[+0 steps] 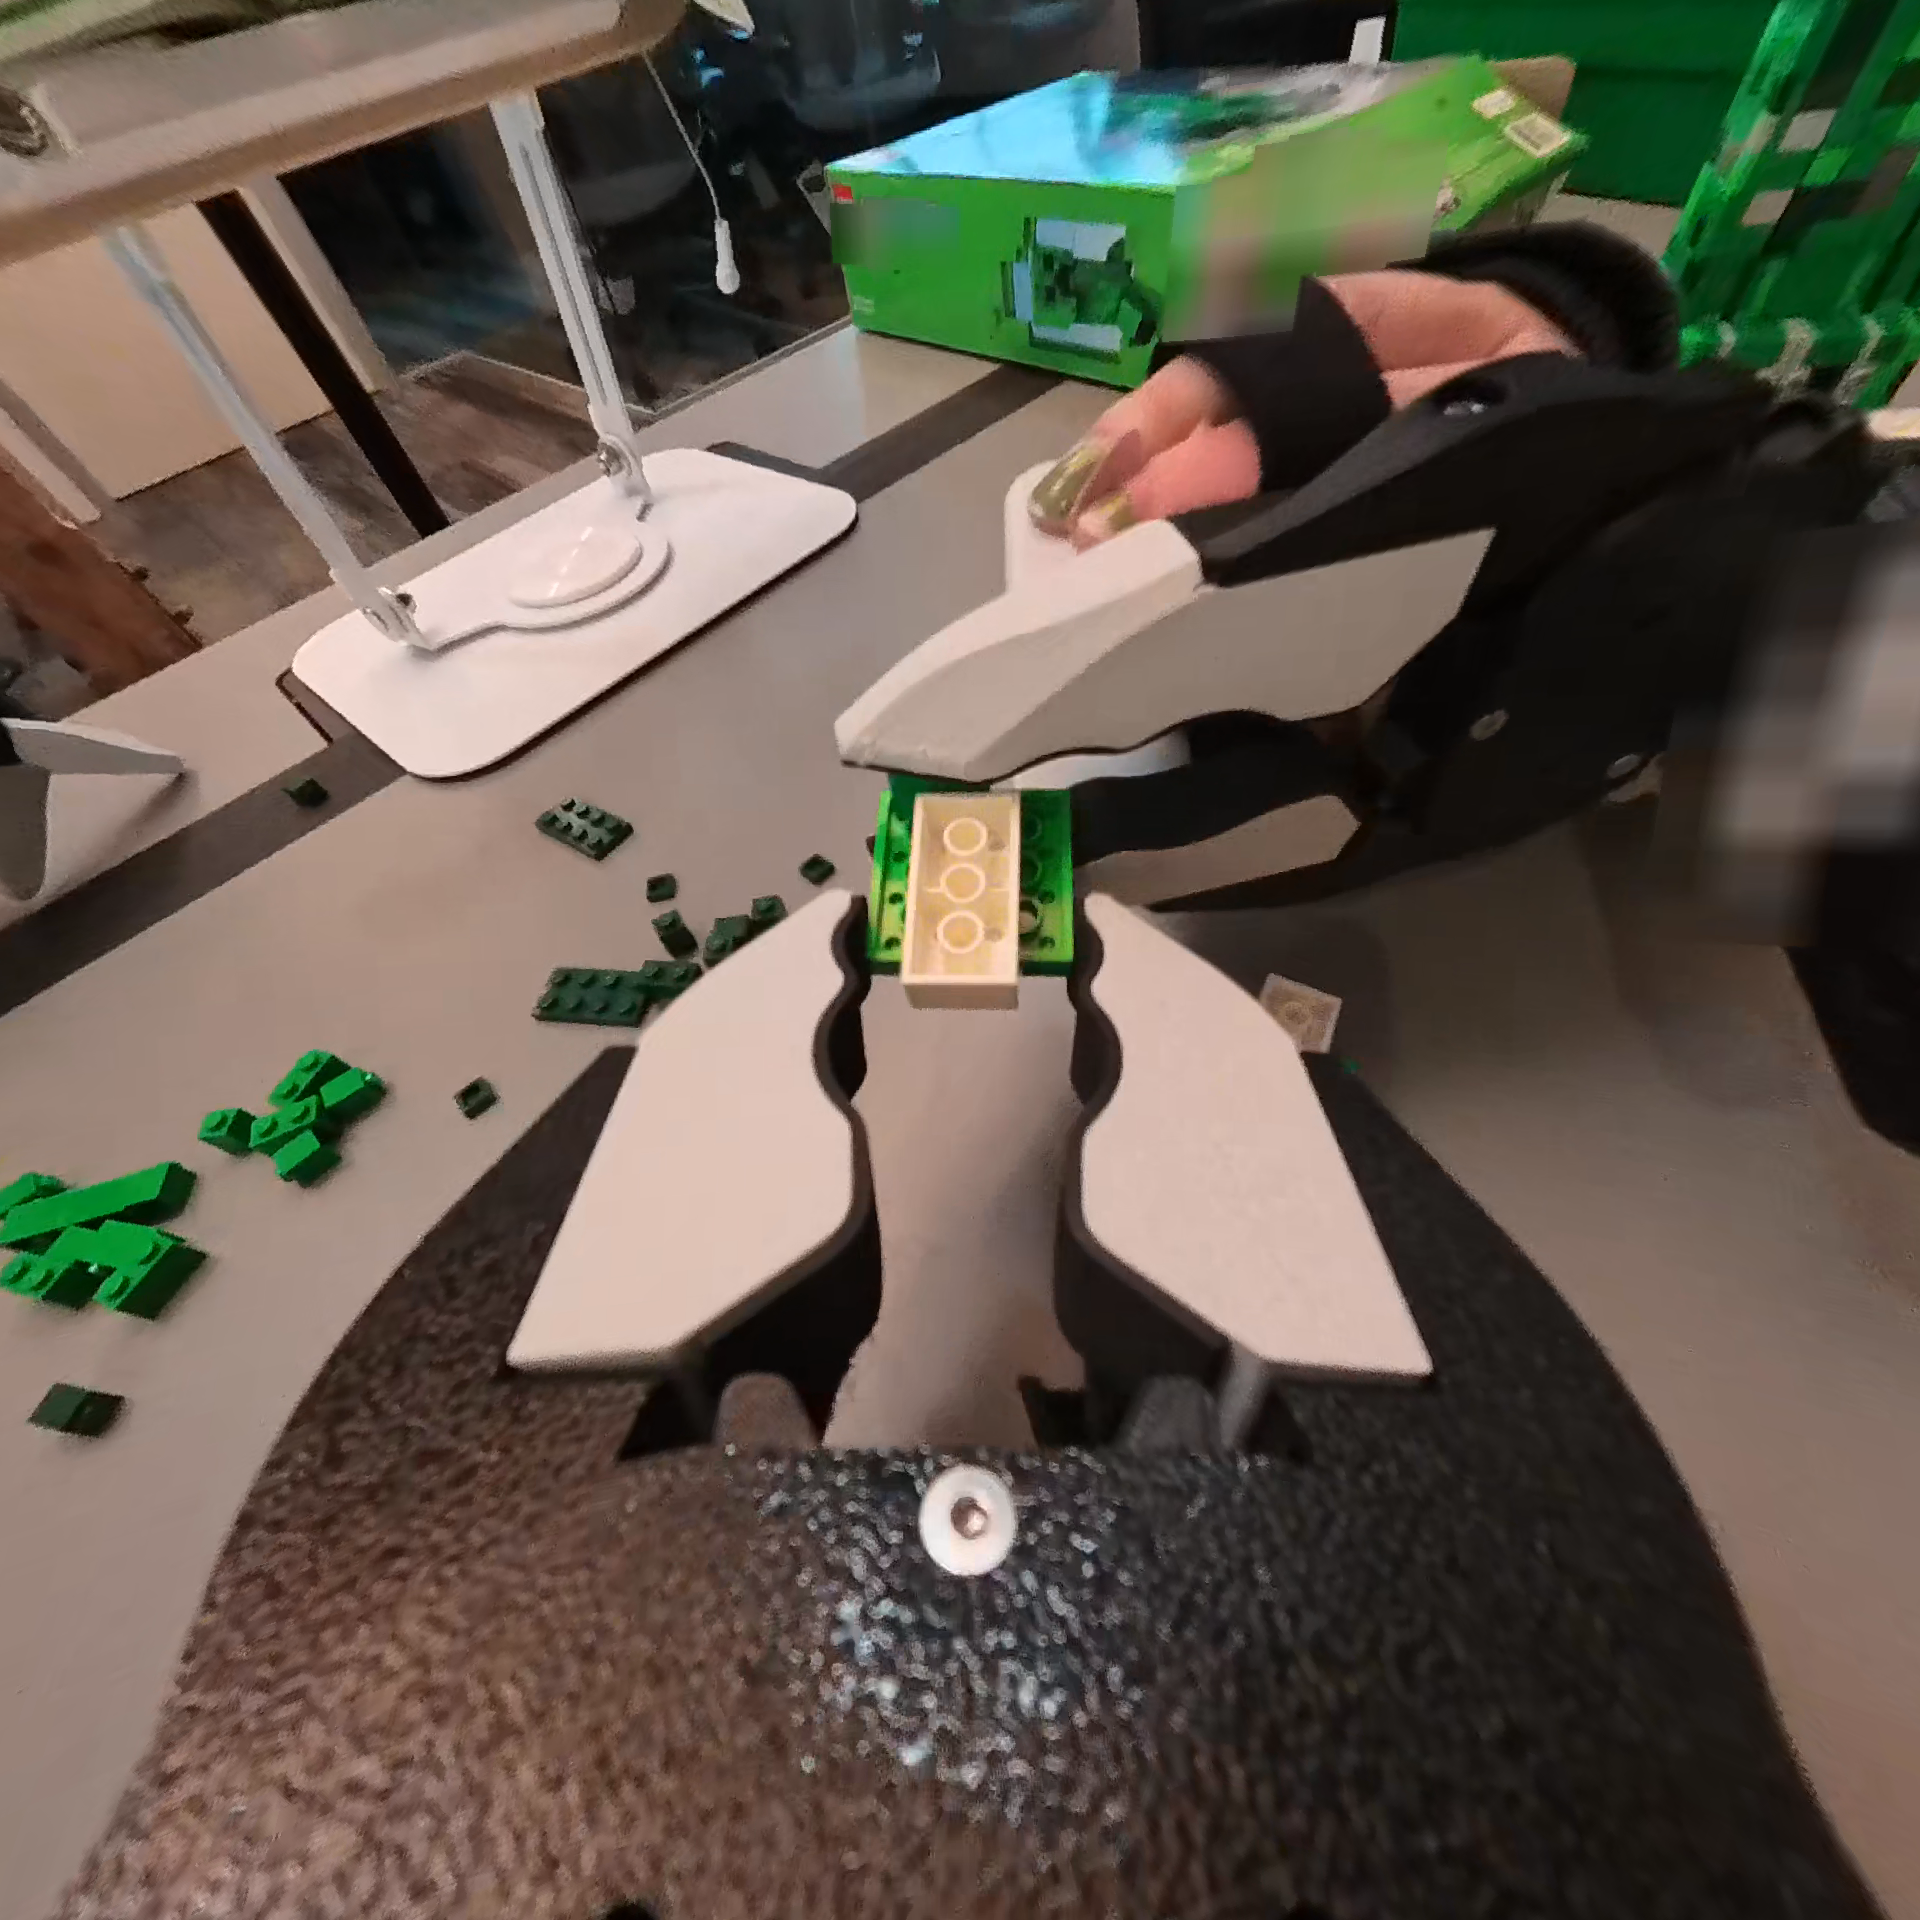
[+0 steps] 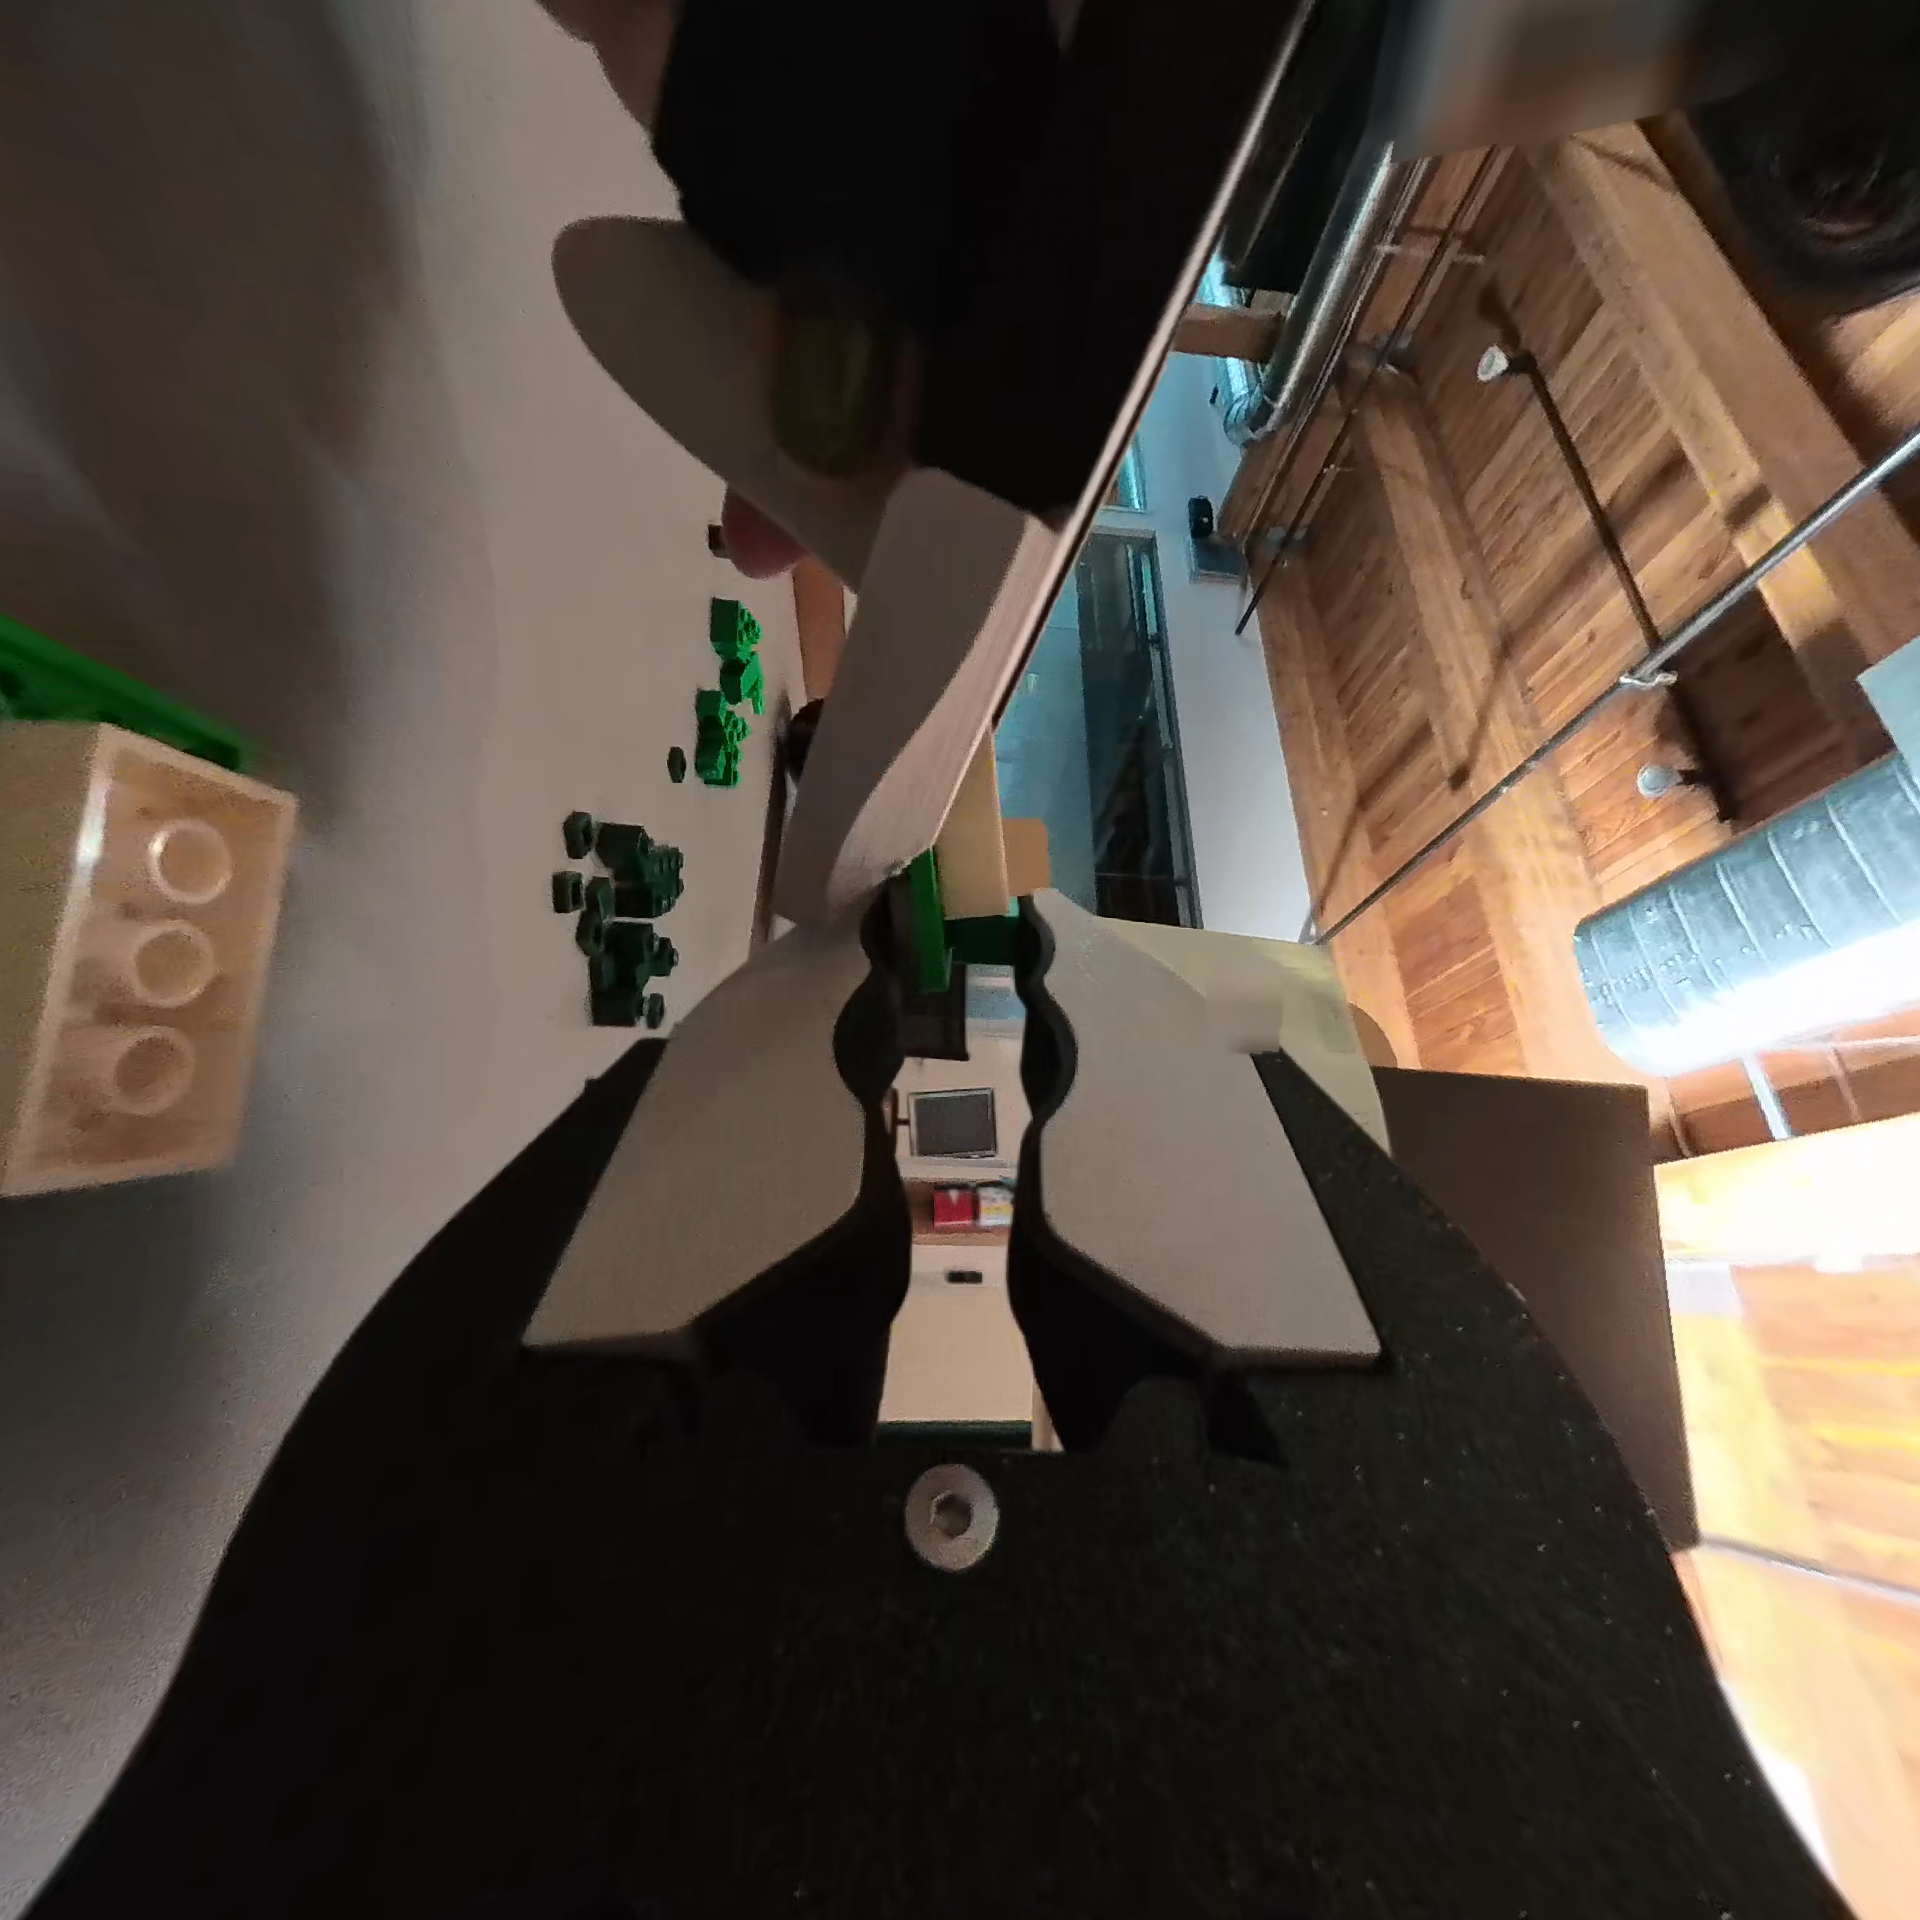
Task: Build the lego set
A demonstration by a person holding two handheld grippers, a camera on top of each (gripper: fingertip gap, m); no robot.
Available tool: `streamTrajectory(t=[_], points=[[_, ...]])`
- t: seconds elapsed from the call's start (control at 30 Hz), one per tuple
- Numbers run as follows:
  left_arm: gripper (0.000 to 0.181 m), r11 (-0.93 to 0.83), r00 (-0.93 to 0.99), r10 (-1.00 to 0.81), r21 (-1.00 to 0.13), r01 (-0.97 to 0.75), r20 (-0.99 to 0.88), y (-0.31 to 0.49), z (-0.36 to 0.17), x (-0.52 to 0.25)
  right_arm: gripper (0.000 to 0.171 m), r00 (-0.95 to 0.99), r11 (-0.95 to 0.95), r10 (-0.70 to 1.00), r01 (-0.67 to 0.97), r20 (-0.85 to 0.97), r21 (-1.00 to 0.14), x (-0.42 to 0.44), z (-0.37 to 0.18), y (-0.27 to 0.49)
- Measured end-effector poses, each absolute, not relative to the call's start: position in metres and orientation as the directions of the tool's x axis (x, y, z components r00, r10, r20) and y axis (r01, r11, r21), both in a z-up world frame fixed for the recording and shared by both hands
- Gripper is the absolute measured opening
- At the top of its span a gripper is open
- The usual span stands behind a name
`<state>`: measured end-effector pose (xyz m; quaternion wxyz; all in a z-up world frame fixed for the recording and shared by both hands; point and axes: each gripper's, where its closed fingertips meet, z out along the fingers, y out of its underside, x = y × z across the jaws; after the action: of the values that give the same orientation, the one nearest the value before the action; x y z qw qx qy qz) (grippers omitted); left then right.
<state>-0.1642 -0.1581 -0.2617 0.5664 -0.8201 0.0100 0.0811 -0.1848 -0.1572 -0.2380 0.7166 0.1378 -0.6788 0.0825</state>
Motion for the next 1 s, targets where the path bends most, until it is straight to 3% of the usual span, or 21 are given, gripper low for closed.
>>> streamTrajectory(t=[0.1,0.2,0.43,0.73,1.0], points=[[0.036,-0.342,0.986,0.075,-0.932,-0.116,-0.150,-0.1585,-0.2592,-0.1642,0.019,0.034,0.948,-0.004,-0.318,0.999,0.015,-0.1853,-0.2383,-0.1578],[0.036,-0.324,0.988,0.069,-0.940,-0.107,-0.136,-0.1590,-0.2572,-0.1638,0.019,-0.039,0.933,0.127,-0.336,0.991,-0.133,-0.1858,-0.2408,-0.1584],[0.036,-0.279,0.997,0.045,-0.959,-0.046,-0.061,-0.1591,-0.2542,-0.1616,0.021,-0.080,0.906,0.229,-0.348,0.970,-0.242,-0.1848,-0.2378,-0.1583],[0.036,-0.262,1.000,0.027,-0.965,0.004,-0.003,-0.1598,-0.2544,-0.1611,0.029,-0.092,0.891,0.273,-0.350,0.957,-0.288,-0.1852,-0.2352,-0.1566],[0.036,-0.286,1.000,0.016,-0.958,0.020,0.016,-0.1611,-0.2582,-0.1612,0.018,-0.089,0.914,0.182,-0.351,0.979,-0.202,-0.1846,-0.2422,-0.1578]])
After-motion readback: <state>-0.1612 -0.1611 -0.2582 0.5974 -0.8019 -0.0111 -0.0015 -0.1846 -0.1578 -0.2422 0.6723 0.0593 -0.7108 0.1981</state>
